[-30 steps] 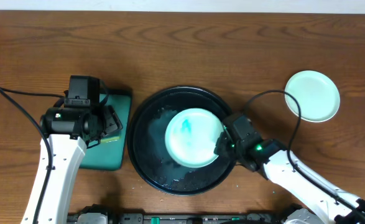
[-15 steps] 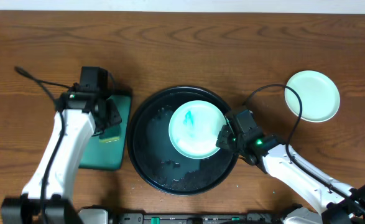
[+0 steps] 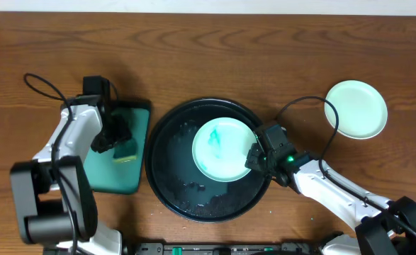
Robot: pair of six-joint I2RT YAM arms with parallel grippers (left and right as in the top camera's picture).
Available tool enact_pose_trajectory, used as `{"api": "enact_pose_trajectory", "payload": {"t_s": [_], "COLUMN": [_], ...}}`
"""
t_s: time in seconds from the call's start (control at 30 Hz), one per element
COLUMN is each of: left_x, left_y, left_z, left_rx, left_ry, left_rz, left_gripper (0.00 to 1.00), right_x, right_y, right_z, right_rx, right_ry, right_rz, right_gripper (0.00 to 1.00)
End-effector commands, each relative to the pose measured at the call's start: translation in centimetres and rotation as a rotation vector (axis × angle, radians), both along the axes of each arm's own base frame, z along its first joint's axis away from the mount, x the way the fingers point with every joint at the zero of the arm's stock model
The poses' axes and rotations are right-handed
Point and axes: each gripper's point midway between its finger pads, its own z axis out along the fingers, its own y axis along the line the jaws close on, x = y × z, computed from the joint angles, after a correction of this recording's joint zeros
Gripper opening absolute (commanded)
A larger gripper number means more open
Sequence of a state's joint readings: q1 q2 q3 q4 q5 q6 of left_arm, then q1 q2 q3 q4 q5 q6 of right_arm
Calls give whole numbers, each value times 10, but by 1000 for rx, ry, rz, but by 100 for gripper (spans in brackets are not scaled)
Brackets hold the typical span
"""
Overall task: Clean dirty plates on tray and stack at the side
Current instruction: 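Grasp the green sponge in the basin with the left gripper and lift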
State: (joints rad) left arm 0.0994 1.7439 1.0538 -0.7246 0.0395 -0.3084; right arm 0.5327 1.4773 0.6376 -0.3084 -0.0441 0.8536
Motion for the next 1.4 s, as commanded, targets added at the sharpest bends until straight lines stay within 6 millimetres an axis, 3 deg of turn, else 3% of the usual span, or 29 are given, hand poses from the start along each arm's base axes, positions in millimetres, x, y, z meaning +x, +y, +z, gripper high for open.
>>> {"api": "enact_pose_trajectory", "payload": {"t_s": [0.0,0.17,0.4,0.63,0.73,0.87,1.1,1.37], "left_x": [-5,1,3,7,14,22,22,21], "left_y": [-8,-15,-14,-26,-26,-23,-2,-2], "left_z": [-13,-15,-16,-4,19,65,140,191], "left_rx": [-42,-80,-80,-146,-137,-99,70,129], "left_ry": [36,13,7,-34,-111,-260,-493,-675], "left_rz": [-51,-90,-88,-95,-104,-128,-119,-181], "left_gripper": [47,46,7,7,7,7,7,7], "right_x": [1,1,1,0,0,0,0,-1], "right_y": [-3,-3,-3,-3,-4,-4,-3,-4], "right_z": [-2,-2,-2,-3,-3,-3,-3,-3], "right_rx": [-17,-17,-18,-21,-23,-23,-23,-26], "right_ry": [-3,-4,-2,-2,2,1,1,1], "right_rz": [9,9,9,15,15,15,16,22], "right_gripper": [1,1,1,1,1,1,1,1]}}
